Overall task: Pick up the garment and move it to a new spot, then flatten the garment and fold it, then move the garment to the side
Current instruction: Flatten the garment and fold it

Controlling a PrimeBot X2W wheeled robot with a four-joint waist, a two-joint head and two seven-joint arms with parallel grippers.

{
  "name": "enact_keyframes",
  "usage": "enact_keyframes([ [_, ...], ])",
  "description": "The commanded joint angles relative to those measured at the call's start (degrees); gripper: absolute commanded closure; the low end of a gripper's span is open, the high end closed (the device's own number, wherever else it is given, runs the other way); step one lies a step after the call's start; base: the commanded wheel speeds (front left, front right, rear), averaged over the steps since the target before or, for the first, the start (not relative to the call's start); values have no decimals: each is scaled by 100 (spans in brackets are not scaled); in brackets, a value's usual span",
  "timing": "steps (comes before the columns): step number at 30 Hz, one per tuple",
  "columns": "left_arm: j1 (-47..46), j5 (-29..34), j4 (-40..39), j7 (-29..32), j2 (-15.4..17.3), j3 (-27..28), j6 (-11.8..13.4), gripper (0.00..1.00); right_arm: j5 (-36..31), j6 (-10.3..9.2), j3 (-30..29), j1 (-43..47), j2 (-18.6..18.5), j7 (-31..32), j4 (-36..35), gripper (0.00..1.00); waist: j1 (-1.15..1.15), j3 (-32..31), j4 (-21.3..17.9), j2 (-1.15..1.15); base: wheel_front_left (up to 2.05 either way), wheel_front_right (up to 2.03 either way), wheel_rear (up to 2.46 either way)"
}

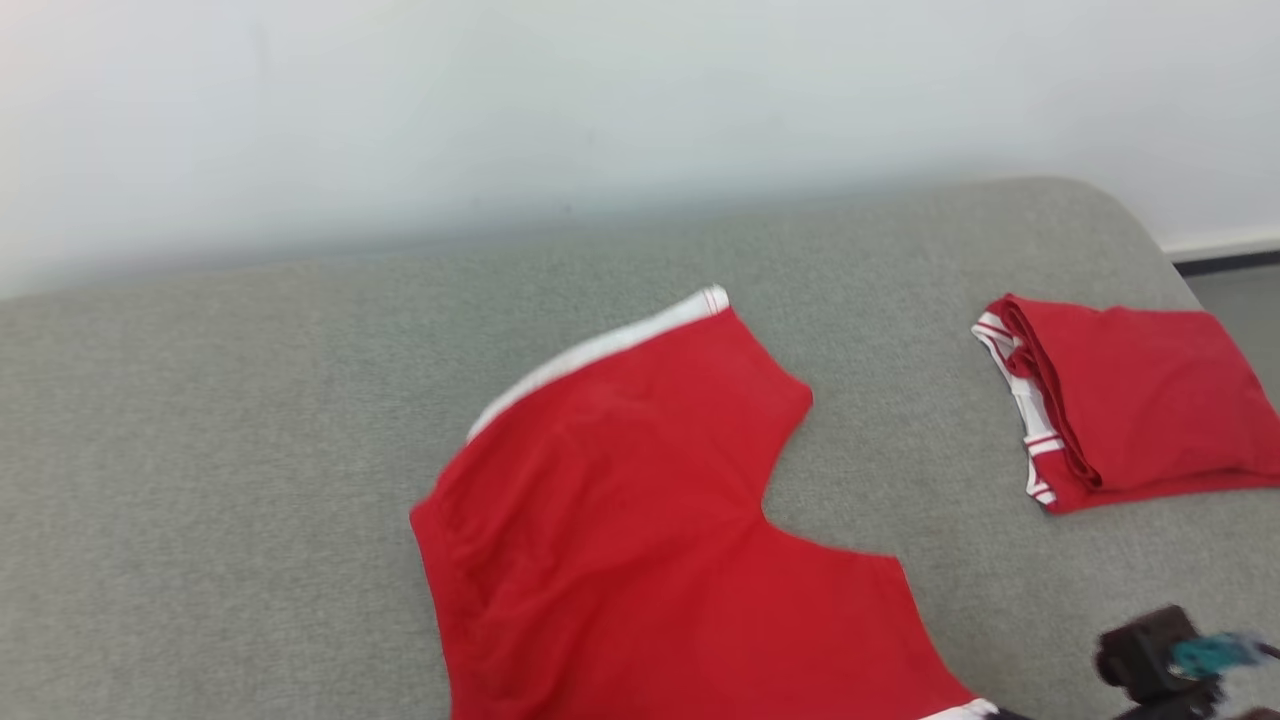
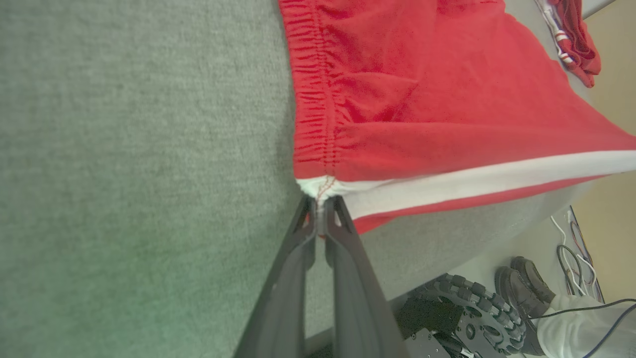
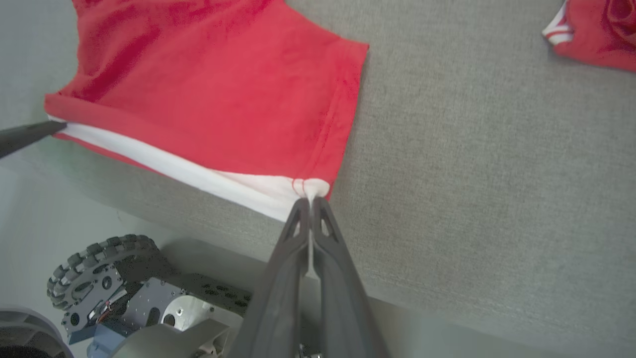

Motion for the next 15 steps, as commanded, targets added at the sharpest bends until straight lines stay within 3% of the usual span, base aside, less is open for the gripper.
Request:
enact_keyframes([
  [1, 141, -43, -120, 24, 21, -2, 59, 100, -66, -12, -173, 81, 134, 5, -139, 100, 2, -117, 135, 1, 0, 0, 0],
  [5, 277, -238, -602, -102, -85, 128, 132, 100, -130, -12, -356, 110, 445, -80, -567, 100, 2, -110, 291, 1, 0, 0, 0],
  [8, 33, -138, -739, -172, -174, 136, 140, 100, -102, -12, -250, -407, 488, -321, -531, 100, 2, -55, 392, 1, 0, 0, 0],
  [15, -996, 68, -448, -221, -690, 79, 191, 100, -554, -12, 213, -2116, 258, -981, 737, 100, 2, 290, 721, 1, 0, 0, 0],
])
